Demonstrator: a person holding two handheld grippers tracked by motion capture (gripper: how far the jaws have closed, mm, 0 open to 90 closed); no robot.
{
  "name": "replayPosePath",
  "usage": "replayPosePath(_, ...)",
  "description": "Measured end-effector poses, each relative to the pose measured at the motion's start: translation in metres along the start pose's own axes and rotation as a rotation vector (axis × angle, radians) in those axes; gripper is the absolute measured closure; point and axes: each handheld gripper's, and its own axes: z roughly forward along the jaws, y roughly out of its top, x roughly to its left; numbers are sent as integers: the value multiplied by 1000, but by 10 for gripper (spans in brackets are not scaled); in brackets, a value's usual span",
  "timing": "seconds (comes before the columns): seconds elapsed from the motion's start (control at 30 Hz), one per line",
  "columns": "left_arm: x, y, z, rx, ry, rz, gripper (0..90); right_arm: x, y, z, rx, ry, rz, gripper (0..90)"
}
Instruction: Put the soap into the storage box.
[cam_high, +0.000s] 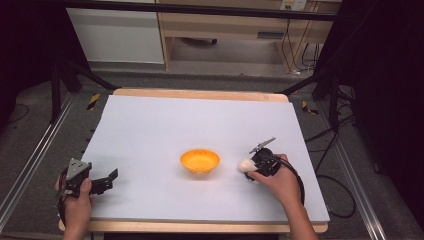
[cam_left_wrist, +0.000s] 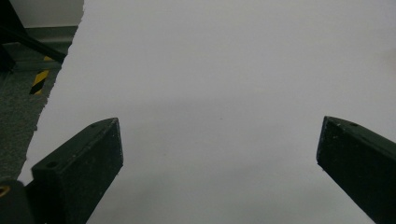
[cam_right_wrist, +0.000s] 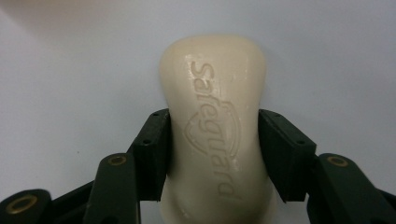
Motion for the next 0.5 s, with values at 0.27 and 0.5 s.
replayPosePath(0.27,0,0,0,3,1,0,0,3,-6,2,-34,-23,-32,461)
replayPosePath(0.5,0,0,1,6,0,-2,0,2,-9,2,-62,-5,-23,468)
